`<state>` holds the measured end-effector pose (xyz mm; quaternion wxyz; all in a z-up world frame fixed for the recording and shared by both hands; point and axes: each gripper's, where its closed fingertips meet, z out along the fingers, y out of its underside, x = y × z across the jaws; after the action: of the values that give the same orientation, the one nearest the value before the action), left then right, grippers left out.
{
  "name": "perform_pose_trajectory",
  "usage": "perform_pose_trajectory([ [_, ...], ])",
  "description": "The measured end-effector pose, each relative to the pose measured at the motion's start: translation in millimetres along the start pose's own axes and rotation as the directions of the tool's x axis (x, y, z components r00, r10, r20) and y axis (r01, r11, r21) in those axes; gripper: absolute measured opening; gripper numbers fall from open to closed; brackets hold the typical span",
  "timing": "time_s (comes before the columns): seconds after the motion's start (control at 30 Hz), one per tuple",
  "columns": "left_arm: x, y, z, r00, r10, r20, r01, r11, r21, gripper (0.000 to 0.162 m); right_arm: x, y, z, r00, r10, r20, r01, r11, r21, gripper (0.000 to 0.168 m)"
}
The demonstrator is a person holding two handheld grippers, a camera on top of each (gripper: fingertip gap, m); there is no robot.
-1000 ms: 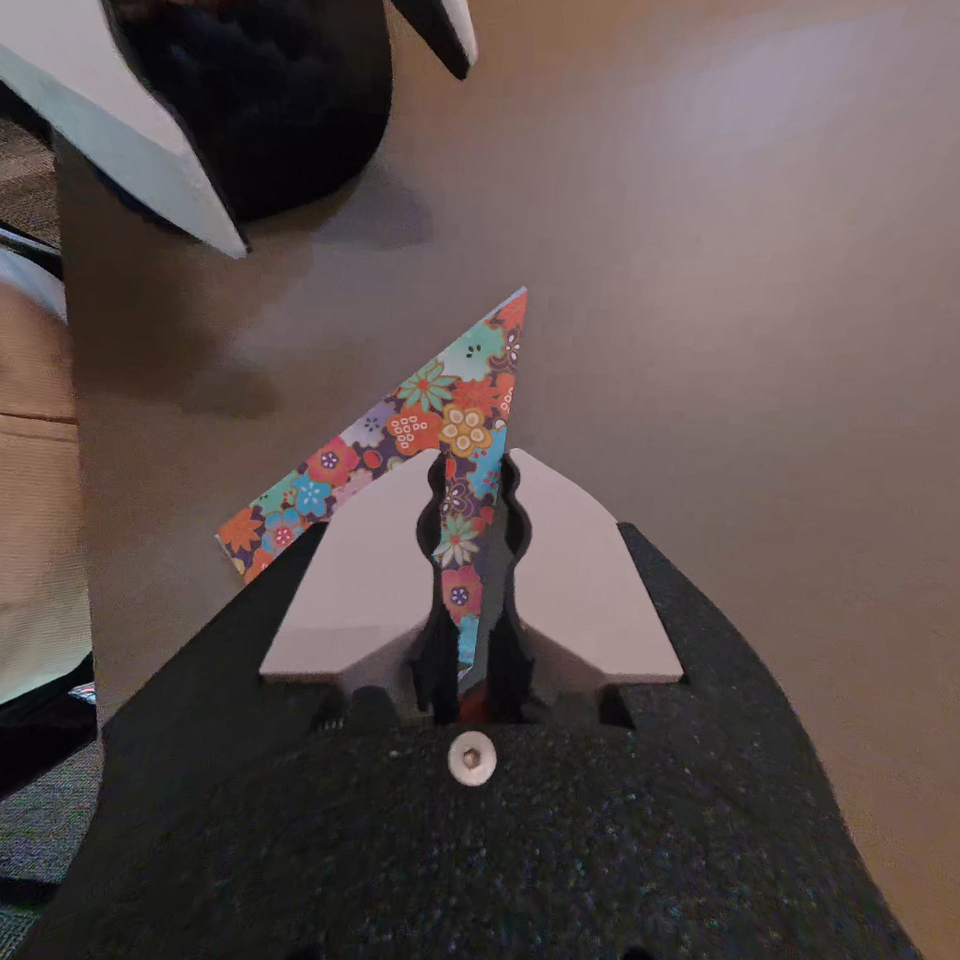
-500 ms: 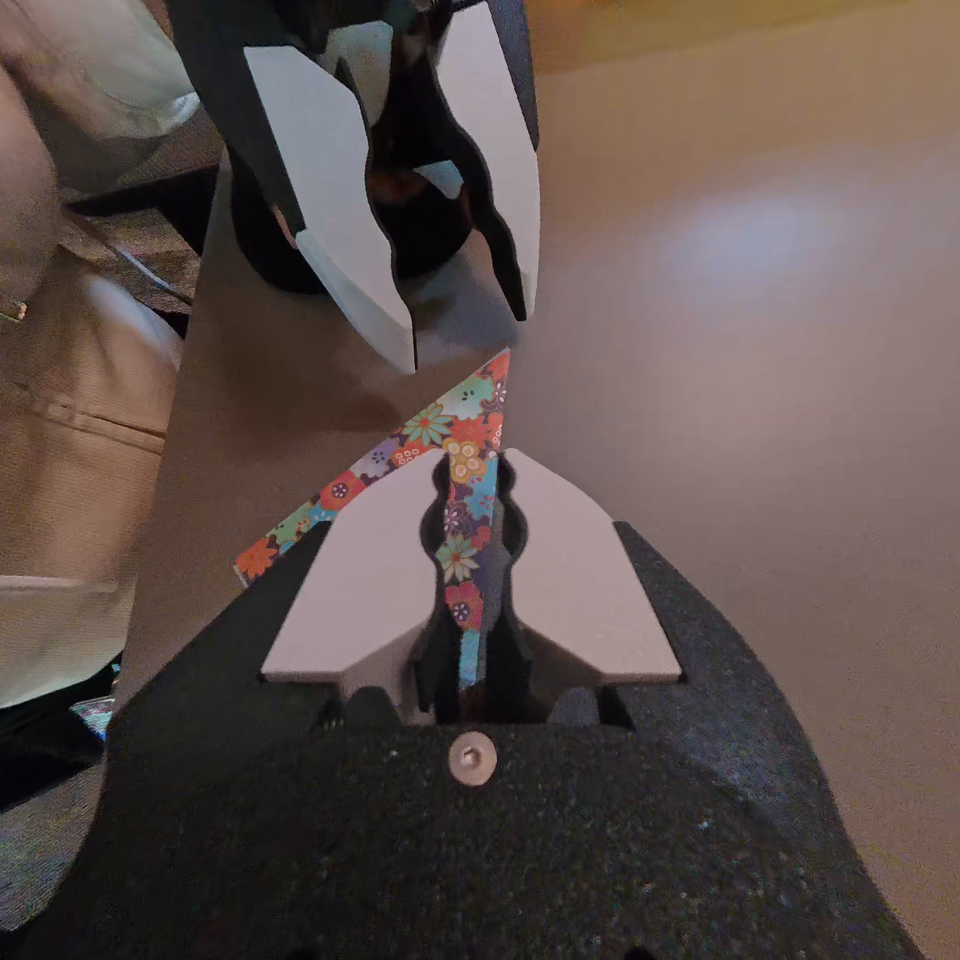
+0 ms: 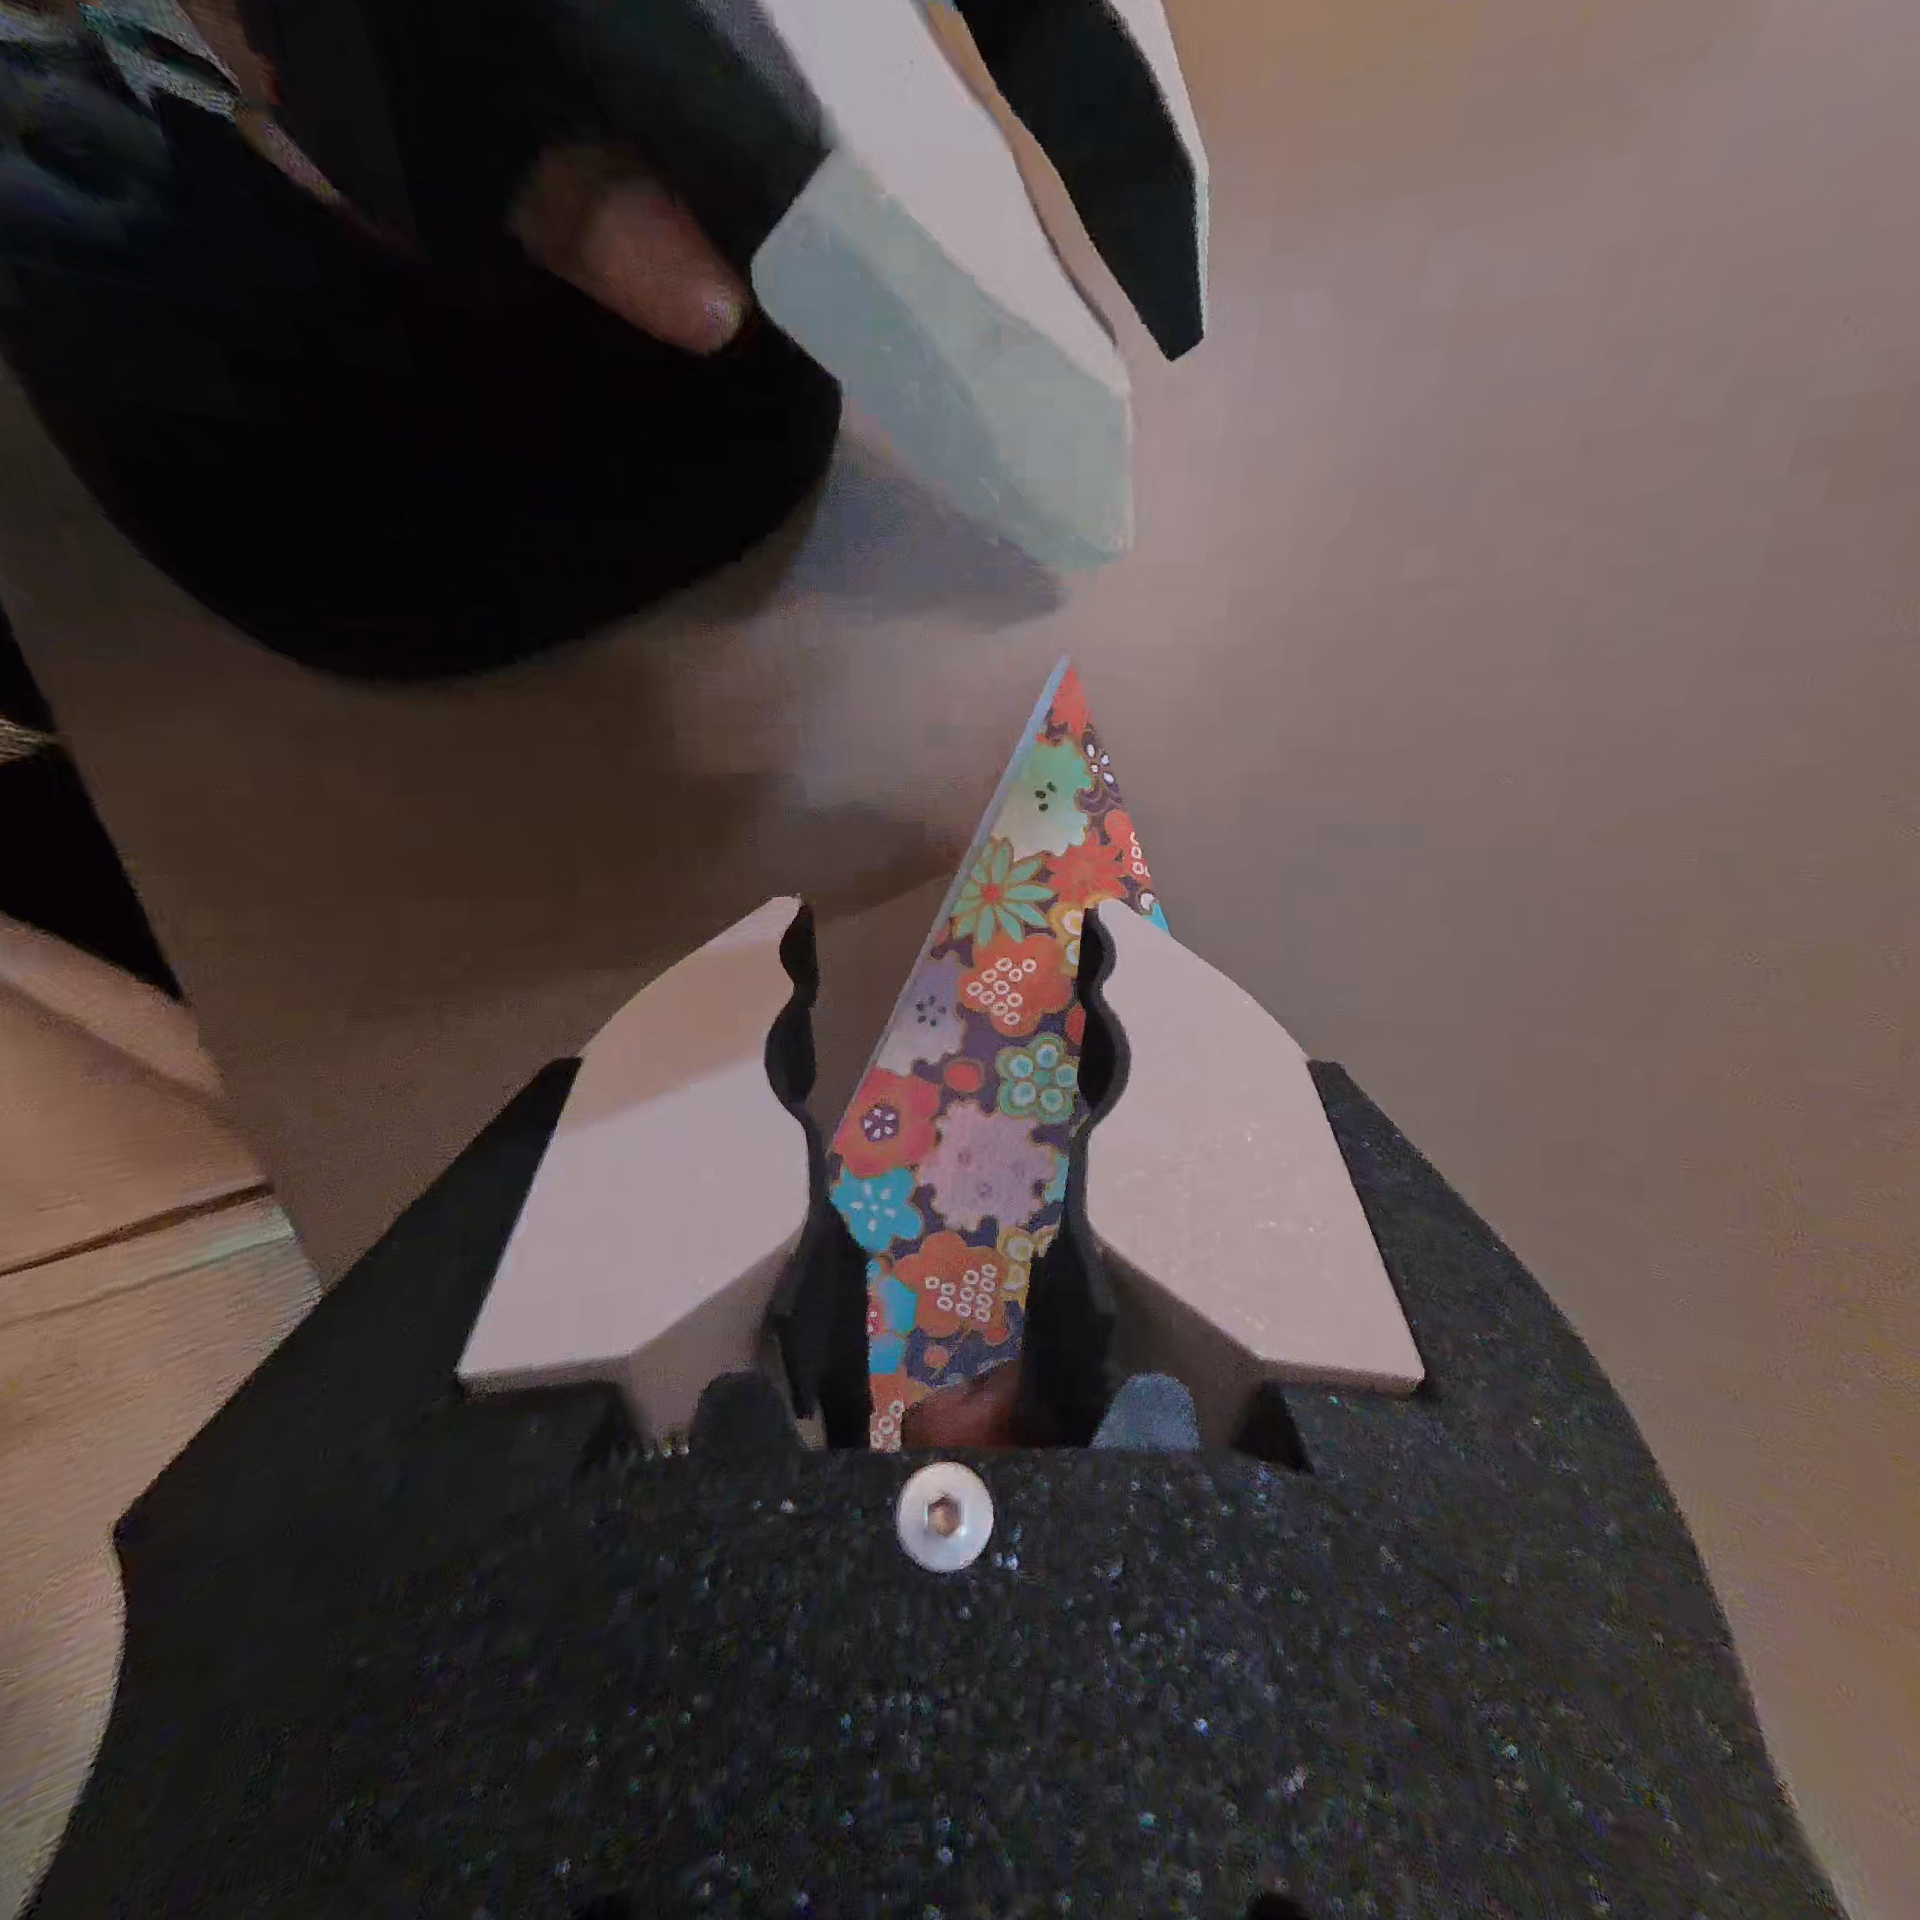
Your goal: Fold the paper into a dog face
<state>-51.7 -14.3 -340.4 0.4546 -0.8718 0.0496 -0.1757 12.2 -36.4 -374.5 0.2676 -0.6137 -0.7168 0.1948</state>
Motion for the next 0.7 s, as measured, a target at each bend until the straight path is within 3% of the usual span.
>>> perform_pose_trajectory([
  [0.17,6,-8,-8,0.999,0.027,-0.029,-0.025,0.997,0.077,0.043,6,-1,-5,0.986,-0.072,-0.154,0.069,0.997,-0.022,0.033],
  [0.3,11,-9,-10,0.997,0.045,-0.057,-0.040,0.995,0.096,0.043,5,4,-3,0.984,-0.072,-0.163,0.063,0.996,-0.060,0.026],
  [0.43,13,-11,-13,0.996,0.040,-0.082,-0.030,0.992,0.120,0.043,5,8,-1,0.978,-0.099,-0.185,0.085,0.993,-0.080,0.005],
  [0.6,23,-9,-17,0.983,0.069,-0.170,-0.049,0.992,0.119,0.045,5,7,-3,0.979,-0.112,-0.173,0.108,0.994,-0.032,0.000],
  [0.7,40,-1,-24,0.937,0.226,-0.268,-0.205,0.973,0.102,0.051,3,-5,-15,0.979,-0.154,-0.133,0.166,0.982,0.089,0.000],
])
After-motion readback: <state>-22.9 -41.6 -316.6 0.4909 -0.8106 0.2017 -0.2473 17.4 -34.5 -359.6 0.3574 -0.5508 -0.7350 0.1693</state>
